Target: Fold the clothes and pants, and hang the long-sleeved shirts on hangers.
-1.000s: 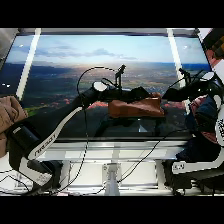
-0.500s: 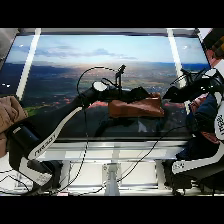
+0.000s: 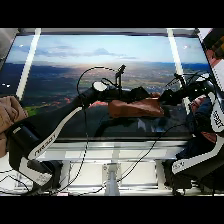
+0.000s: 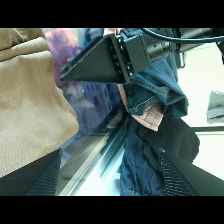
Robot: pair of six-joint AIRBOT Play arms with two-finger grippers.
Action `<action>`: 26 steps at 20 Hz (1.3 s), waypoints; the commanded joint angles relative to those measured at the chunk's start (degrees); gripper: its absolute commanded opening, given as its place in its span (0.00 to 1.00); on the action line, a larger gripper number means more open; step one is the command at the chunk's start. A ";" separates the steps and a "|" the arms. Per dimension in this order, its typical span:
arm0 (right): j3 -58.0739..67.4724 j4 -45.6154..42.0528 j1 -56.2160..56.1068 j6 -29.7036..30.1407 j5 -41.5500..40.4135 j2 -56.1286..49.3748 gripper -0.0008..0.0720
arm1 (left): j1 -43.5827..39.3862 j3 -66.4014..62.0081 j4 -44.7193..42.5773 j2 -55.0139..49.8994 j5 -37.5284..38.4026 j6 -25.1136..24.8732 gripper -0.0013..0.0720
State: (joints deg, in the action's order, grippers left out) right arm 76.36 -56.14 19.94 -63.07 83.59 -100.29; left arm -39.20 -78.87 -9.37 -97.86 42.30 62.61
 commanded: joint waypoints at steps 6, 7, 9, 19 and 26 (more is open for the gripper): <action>0.09 -6.32 0.00 -0.52 -3.37 -0.22 0.96 | 0.04 -0.04 0.00 -0.02 -0.04 0.00 0.98; -0.02 -6.54 0.00 -0.52 -3.61 -0.26 0.96 | 0.04 -0.04 0.00 -0.02 -0.07 0.00 0.98; -0.85 -5.68 0.00 -0.44 -4.83 -0.26 0.96 | 0.02 -0.04 0.00 -0.02 -0.31 0.00 0.98; -2.49 -2.19 -5.14 3.89 -5.27 -1.25 0.95 | 0.04 -0.04 0.00 -0.02 -1.14 0.00 0.98; -2.49 -2.08 -14.14 3.74 -10.75 -1.99 0.89 | 0.04 -0.04 0.00 -0.02 -1.11 0.00 0.98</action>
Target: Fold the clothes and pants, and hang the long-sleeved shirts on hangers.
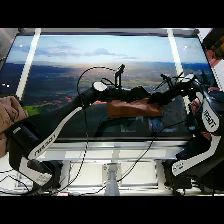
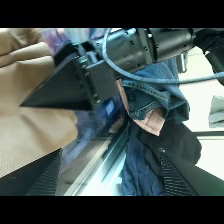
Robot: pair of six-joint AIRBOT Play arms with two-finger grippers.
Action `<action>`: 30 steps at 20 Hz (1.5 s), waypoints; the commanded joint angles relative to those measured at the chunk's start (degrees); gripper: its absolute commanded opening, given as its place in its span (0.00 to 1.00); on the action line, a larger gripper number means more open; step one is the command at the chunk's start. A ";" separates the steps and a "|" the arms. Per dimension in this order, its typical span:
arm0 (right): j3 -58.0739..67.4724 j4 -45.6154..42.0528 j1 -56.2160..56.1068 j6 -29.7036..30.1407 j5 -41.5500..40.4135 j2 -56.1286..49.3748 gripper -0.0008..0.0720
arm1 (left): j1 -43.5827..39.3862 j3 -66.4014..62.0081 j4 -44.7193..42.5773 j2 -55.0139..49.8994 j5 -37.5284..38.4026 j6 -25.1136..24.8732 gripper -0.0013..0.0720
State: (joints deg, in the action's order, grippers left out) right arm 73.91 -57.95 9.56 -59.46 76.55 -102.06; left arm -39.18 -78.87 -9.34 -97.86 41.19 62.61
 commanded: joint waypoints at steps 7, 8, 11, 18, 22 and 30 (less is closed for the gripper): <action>0.02 -0.31 -14.34 0.20 -10.64 -0.20 0.03 | 3.21 -0.04 -0.02 0.04 0.07 -0.04 0.98; 0.15 -0.31 -15.39 0.68 -10.80 -0.17 0.03 | 4.76 -0.04 -0.02 0.13 0.07 -0.02 0.98; 0.15 -0.50 -16.46 0.68 -12.59 -0.04 0.03 | 10.47 -0.04 0.00 0.68 2.10 -0.26 0.98; 1.16 -4.22 -8.96 -2.78 -20.55 6.19 0.03 | 21.44 -0.04 -0.02 4.44 11.82 -12.37 0.98; 5.81 -8.13 -1.31 -3.10 -21.09 13.70 0.03 | 24.30 -0.04 -1.42 6.05 16.52 -16.37 0.97; 13.38 -28.98 15.80 -24.09 -18.67 27.19 0.03 | 25.27 -0.04 -21.46 13.90 17.59 -16.63 0.97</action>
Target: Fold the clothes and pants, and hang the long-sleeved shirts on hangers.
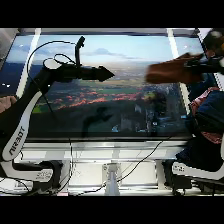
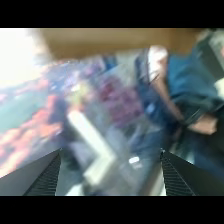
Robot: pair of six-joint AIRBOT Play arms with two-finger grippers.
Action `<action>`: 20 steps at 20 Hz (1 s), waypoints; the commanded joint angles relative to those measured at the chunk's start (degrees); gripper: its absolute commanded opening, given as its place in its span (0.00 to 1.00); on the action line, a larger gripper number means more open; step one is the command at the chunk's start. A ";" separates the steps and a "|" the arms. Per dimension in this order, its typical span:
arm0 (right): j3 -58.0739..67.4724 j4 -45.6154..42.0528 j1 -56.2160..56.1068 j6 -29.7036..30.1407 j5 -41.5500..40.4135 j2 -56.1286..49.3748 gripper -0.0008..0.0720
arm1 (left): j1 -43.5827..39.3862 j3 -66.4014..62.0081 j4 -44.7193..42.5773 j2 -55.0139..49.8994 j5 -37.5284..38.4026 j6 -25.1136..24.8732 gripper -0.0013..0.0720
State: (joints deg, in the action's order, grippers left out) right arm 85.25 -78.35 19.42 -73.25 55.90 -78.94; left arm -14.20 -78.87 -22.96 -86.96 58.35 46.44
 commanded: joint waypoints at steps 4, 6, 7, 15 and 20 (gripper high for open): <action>3.39 -18.05 14.73 -20.94 13.51 7.34 0.03 | 1.14 -0.04 -17.75 9.51 0.42 -0.44 0.97; 3.48 -24.06 18.82 -26.38 25.53 7.56 0.03 | 1.81 -0.04 -22.08 12.46 0.44 -0.44 0.97; 3.45 -25.62 20.83 -27.93 30.58 7.50 0.03 | 2.16 -0.04 -22.95 13.66 0.44 -0.44 0.97; -0.57 -25.77 28.79 -25.62 46.47 7.45 0.23 | 2.89 -0.02 -23.08 15.69 0.44 -0.42 0.98; -0.55 -22.23 28.74 -22.99 42.12 7.21 0.95 | 2.89 -0.02 -23.06 15.69 0.44 -0.42 0.98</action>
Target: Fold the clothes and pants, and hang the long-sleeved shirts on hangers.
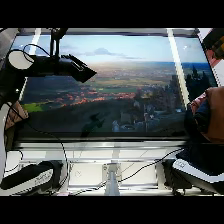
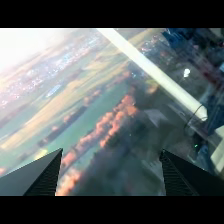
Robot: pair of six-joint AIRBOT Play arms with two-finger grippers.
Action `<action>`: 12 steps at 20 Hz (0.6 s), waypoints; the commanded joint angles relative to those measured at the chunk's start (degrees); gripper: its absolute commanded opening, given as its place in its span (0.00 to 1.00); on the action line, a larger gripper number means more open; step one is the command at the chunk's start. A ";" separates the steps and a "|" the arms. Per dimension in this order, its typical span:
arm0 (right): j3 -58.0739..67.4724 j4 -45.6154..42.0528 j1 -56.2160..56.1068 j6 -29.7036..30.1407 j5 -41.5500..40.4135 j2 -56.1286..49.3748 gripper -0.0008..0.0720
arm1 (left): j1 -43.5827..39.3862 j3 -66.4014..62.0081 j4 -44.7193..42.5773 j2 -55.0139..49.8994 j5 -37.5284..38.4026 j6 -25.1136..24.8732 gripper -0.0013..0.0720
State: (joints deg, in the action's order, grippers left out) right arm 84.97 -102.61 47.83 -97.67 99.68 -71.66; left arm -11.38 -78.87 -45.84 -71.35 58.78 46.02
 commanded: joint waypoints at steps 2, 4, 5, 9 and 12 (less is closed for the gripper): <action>-0.20 7.43 0.31 1.40 -4.59 -0.04 0.95 | 0.07 -0.02 -0.17 0.09 0.00 0.00 0.98; 0.70 16.50 -0.33 2.56 -8.46 -0.04 0.89 | 0.07 -0.02 -0.17 0.09 0.00 0.00 0.98; 1.66 21.35 -1.49 4.04 -10.32 -0.04 0.80 | 0.04 -0.02 -0.17 0.09 0.00 -0.02 0.98; 7.80 29.33 -12.41 7.41 -17.51 -0.04 0.35 | 0.07 -0.02 -0.17 0.09 0.02 0.00 0.98; 13.09 29.27 -24.46 7.48 -21.70 -0.04 0.03 | 0.07 -0.02 -0.17 0.09 0.00 0.00 0.98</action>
State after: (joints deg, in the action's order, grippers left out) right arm 93.80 -76.73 32.49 -91.31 83.31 -71.72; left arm -11.38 -78.87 -46.02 -71.31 58.78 46.02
